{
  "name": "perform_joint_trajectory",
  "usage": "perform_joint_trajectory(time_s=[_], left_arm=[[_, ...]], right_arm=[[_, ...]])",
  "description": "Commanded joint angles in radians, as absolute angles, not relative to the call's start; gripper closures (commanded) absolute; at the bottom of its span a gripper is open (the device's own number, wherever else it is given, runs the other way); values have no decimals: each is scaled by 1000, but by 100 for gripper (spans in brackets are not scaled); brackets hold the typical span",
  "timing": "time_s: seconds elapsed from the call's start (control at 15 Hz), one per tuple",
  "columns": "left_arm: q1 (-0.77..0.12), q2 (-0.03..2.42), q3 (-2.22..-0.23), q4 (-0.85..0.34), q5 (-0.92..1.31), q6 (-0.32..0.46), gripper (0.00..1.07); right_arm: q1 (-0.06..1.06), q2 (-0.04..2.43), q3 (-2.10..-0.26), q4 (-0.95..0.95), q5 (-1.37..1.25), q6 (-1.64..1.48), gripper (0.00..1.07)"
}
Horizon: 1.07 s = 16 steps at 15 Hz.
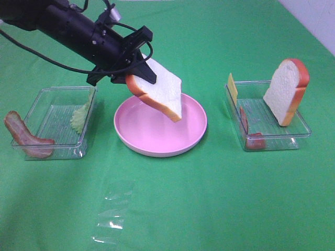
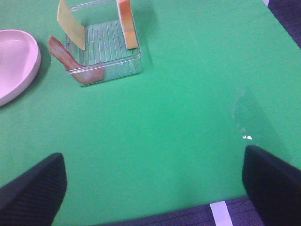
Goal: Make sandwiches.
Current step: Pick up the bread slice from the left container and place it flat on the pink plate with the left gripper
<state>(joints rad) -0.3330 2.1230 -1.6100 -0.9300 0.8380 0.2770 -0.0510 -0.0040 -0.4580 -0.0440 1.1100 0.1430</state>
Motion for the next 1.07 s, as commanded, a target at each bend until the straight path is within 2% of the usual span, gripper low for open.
perform_joint_trajectory(time_s=[0.07,0.27,1.07], left_arm=[[-364,2171,-1664,-944,833,244,107],[-392,2234,-1703,-933,795,203,107],[-392,2304,-1702,-896,814,167,107]], right_arm=[[-51,-31,-456,-44,1103,134,9],[-51,-31,-456,-44,1103,134,9],[-51,-31,-456,-44,1103,134,9]])
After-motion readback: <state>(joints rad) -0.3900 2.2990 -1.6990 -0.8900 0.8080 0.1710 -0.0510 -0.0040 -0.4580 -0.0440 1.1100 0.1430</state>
